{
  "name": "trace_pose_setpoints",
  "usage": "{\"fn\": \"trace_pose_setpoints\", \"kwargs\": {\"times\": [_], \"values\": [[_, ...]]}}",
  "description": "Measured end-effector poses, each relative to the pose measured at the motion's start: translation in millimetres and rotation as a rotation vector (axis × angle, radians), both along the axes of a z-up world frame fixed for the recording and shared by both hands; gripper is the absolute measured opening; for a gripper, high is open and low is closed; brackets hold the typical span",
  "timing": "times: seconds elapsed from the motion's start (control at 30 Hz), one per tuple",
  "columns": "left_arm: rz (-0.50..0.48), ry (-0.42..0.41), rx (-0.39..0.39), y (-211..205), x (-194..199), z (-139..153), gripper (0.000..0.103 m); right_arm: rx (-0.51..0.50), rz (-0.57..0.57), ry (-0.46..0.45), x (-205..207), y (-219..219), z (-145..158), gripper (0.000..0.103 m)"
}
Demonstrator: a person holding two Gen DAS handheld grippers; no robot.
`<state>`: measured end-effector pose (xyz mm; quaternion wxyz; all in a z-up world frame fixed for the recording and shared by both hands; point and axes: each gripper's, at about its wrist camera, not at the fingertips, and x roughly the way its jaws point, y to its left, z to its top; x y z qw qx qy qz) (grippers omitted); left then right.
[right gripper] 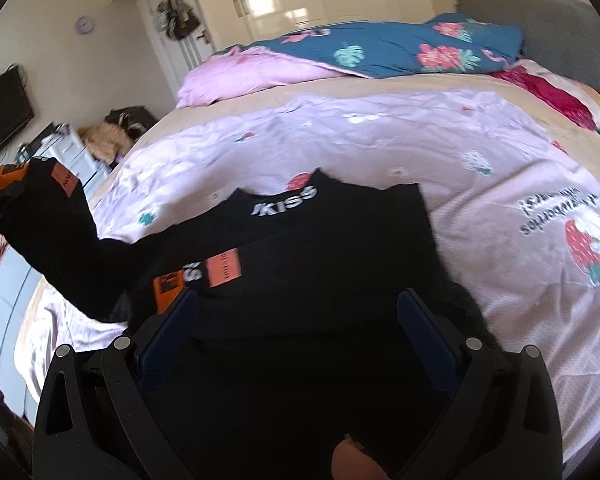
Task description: Fold small clothes
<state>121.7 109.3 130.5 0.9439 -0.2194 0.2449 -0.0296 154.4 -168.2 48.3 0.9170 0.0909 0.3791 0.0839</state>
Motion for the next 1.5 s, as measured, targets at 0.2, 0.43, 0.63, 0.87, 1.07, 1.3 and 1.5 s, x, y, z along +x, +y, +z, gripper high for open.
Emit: {"fn": "trace_pose_setpoints", "kwargs": {"times": [0.2,0.43,0.63,0.87,1.07,1.3,1.5], "values": [[-0.133,0.064,0.062,-48.8,22.9,-27.0,0.004,-0.014,-0.085,0.015,-1.2,-31.8,-2.1,0.099],[-0.303,0.196,0.089,-87.6,48.2,-81.7,0.004,-0.014,-0.192,0.026,-2.7,-68.0,-7.1,0.099],[-0.440,0.287,0.085,-111.5,57.3,-123.3,0.006,-0.015,-0.257,0.049,-1.5,-89.5,-14.0,0.099],[-0.576,0.363,0.084,-125.8,59.8,-149.1,0.033,-0.017,-0.288,0.082,3.5,-95.2,-23.6,0.099],[-0.555,0.323,0.022,-97.4,61.0,-135.2,0.059,0.017,-0.220,0.127,11.2,-78.2,-38.9,0.099],[-0.384,0.292,0.084,-56.8,84.3,-103.9,0.075,0.092,-0.061,0.203,21.6,-35.2,-59.8,0.089],[-0.203,0.243,0.075,-2.7,88.7,-97.2,0.076,0.034,-0.013,0.246,26.1,-8.4,-83.6,0.025]]}}
